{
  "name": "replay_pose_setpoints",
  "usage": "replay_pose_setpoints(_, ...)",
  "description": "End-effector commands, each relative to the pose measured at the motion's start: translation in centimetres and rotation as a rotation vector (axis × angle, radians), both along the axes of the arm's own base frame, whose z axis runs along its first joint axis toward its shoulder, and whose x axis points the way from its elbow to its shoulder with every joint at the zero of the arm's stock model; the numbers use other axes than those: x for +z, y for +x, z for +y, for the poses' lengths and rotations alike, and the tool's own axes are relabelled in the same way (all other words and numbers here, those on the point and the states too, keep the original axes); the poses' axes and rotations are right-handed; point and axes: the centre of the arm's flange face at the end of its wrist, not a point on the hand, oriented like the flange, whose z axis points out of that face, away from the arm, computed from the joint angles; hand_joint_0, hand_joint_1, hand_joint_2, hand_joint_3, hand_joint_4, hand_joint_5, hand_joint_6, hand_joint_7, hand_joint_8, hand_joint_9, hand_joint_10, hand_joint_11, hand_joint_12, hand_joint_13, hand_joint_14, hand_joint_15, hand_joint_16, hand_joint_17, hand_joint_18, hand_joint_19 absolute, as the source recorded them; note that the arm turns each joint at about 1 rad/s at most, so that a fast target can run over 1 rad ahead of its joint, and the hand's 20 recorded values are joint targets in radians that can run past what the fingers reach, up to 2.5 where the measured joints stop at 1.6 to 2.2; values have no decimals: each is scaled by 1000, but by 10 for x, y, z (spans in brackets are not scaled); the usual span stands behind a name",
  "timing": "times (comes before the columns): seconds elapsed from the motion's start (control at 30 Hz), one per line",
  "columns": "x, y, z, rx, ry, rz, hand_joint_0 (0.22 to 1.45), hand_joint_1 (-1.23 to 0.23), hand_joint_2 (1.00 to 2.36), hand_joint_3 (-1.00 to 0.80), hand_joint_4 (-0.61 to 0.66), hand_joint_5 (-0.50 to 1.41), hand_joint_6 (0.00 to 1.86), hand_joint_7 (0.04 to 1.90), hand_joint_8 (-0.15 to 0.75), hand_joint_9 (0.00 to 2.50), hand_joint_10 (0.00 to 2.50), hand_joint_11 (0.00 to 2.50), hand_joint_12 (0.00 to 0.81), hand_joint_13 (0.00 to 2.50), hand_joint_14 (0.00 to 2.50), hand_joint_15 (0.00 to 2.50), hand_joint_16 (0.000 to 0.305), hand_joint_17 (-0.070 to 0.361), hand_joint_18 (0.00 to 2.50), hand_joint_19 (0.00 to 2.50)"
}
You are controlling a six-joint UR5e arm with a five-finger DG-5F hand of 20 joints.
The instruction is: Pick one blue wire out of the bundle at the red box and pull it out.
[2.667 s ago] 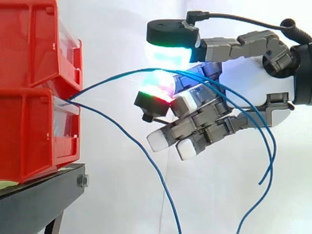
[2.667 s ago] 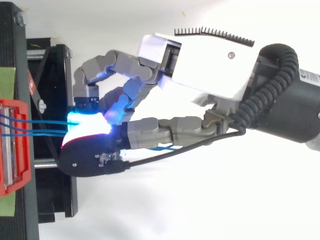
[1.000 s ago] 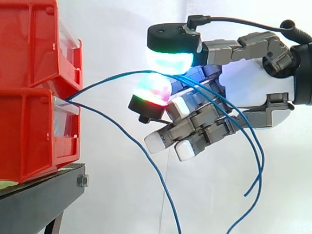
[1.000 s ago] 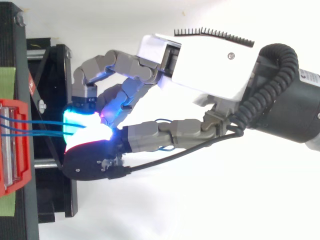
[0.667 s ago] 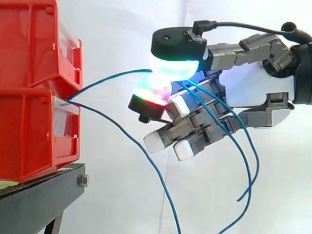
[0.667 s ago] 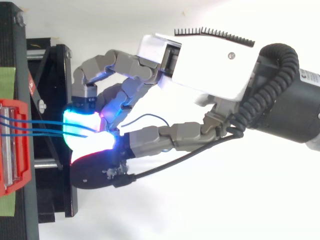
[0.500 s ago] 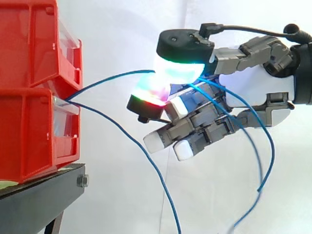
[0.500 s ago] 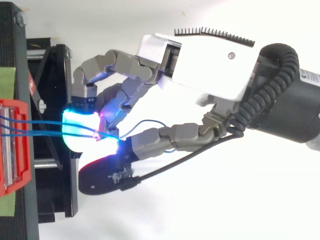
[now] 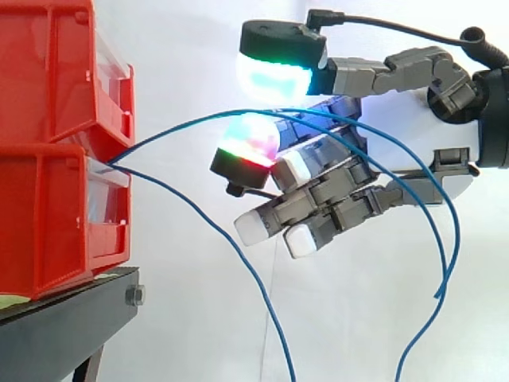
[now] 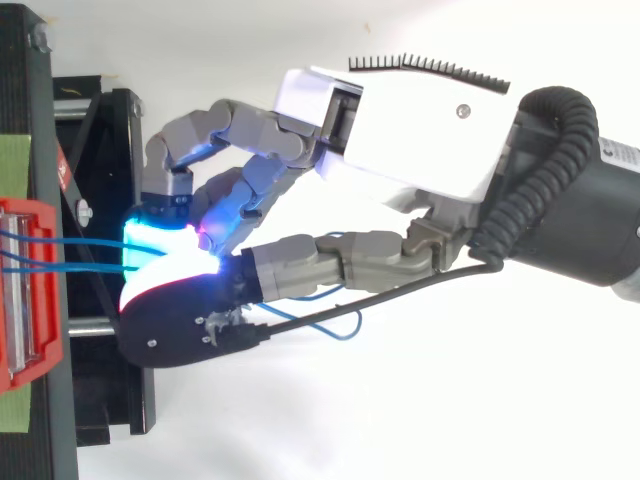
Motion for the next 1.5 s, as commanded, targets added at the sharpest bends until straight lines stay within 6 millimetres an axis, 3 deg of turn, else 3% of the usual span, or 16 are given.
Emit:
replay_pose_setpoints(0.0,1,0,0,0,1,-2,592,-676,1017,-273,287,-150,890,1202,417,1075,18,877,472,809,14,445,60,134,830,591)
replay_pose_setpoints(0.3,7,2,0,-2,6,-14,615,-809,1020,-192,242,-168,914,1184,403,1025,21,915,469,799,14,443,60,135,836,569)
replay_pose_setpoints(0.5,8,3,1,0,6,-19,696,-928,1009,-397,249,-188,915,1138,379,932,21,897,455,742,15,428,59,133,799,518)
replay_pose_setpoints(0.63,11,3,0,0,6,-22,713,-926,1000,-500,262,-192,913,1101,370,915,21,887,453,737,14,416,59,132,793,500)
replay_pose_setpoints(0.77,11,3,0,0,5,-22,635,-898,1000,-500,263,-189,908,1088,370,915,18,874,452,732,16,422,59,132,789,516)
replay_pose_setpoints(0.9,17,4,1,0,4,-32,520,-684,1000,-500,282,-166,881,1123,398,972,19,850,477,754,14,430,62,140,806,556)
replay_pose_setpoints(1.03,17,5,-1,-2,-5,-32,535,-525,1000,-500,277,-148,864,1162,414,1063,20,833,479,784,14,446,62,140,808,602)
replay_pose_setpoints(1.23,18,5,-2,7,-19,-29,591,-635,1012,-347,285,-146,867,1236,416,1088,21,844,471,817,15,447,60,135,828,610)
replay_pose_setpoints(1.47,18,5,-4,6,-23,-24,607,-741,1016,-284,282,-153,889,1198,409,1061,21,866,471,816,14,446,60,134,833,591)
